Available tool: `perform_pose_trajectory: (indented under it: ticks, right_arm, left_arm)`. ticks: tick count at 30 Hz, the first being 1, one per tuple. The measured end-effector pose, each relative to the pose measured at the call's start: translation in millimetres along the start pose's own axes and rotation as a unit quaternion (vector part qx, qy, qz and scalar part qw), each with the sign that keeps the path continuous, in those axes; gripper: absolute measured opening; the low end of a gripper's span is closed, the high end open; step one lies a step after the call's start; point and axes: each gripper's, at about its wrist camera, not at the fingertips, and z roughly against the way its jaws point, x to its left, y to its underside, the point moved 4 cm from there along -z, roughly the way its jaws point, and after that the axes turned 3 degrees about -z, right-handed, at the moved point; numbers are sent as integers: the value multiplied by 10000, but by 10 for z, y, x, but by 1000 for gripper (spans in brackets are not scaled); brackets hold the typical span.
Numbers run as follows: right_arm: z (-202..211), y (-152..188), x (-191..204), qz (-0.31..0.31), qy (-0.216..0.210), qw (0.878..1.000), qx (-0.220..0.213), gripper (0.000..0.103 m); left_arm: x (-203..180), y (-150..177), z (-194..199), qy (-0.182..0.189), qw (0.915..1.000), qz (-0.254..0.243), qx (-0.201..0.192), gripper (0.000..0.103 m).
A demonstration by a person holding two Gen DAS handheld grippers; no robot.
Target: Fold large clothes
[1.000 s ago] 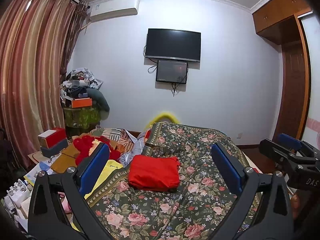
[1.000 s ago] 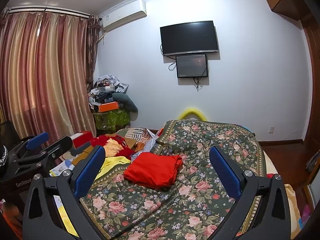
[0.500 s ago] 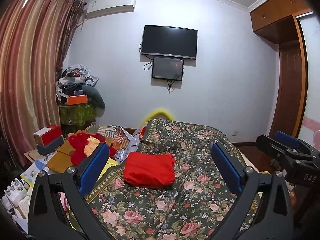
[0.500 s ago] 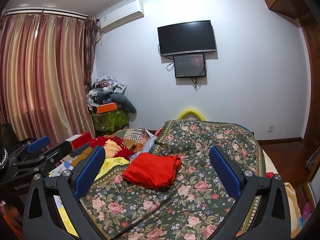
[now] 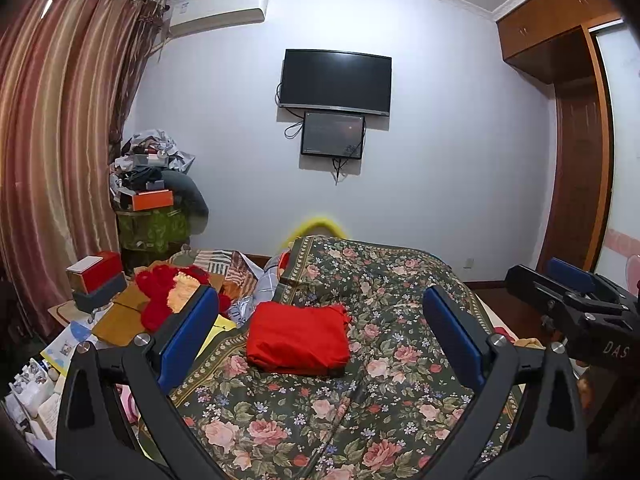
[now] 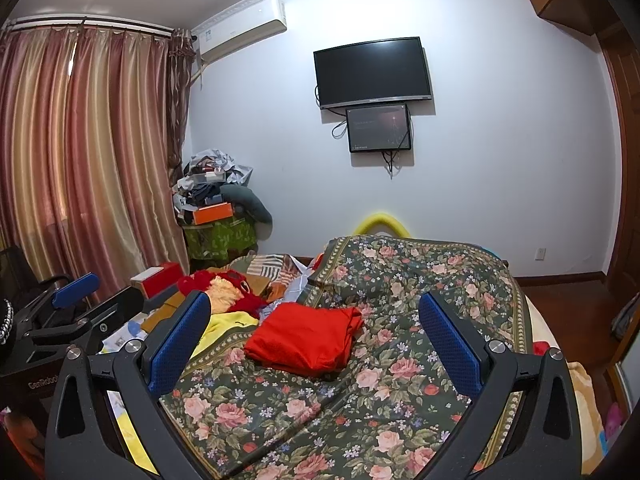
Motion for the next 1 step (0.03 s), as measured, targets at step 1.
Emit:
perform_pose_trajectory:
  ticks: [1]
  right_arm:
    - [-2, 0, 0, -1, 4, 10000, 3, 103]
  left_arm:
    - [7, 3, -4, -6, 10000, -2, 13, 102]
